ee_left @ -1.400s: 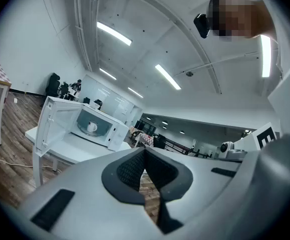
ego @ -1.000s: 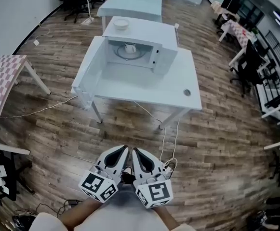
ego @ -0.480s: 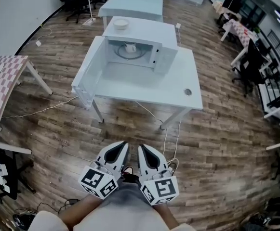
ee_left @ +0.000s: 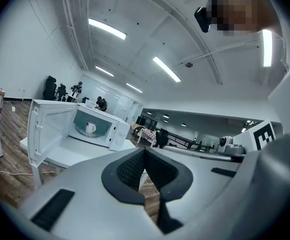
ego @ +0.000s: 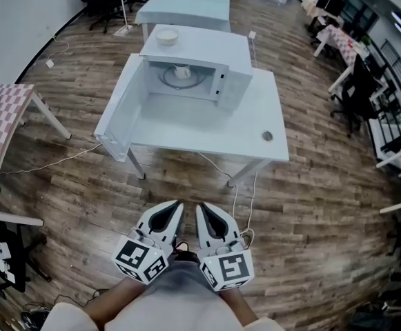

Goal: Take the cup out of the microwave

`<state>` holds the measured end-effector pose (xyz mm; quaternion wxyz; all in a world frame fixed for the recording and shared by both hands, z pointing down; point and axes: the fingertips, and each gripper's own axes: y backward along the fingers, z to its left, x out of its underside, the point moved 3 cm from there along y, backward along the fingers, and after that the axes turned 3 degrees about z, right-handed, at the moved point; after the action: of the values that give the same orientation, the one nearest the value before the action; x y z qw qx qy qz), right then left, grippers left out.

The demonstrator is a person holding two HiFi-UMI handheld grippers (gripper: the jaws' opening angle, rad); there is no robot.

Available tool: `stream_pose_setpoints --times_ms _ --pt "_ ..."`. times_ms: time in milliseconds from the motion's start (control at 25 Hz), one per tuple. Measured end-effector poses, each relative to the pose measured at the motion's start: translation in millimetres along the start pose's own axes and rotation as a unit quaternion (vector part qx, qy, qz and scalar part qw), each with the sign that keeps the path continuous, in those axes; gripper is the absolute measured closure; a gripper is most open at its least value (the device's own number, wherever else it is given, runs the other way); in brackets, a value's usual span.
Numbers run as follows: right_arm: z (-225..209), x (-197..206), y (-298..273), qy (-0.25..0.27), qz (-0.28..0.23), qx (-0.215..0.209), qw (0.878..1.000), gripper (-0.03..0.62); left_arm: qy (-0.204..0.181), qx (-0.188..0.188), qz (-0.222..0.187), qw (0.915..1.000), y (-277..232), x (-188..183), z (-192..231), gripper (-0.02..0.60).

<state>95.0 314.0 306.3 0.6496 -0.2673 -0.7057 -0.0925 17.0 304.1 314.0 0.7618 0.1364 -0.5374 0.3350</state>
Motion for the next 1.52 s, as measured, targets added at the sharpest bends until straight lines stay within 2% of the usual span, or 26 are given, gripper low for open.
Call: stream_pose_setpoints --times_ms 1040,1520 --pt "-49 -20 -138 -0.023 0.025 0.004 0.999 0.572 0.015 0.004 0.017 0.9997 -93 -49 103 0.568" --pt "-52 -37 -199 -0.013 0.030 -0.001 0.999 0.572 0.014 0.013 0.001 0.9998 -121 -82 147 0.568"
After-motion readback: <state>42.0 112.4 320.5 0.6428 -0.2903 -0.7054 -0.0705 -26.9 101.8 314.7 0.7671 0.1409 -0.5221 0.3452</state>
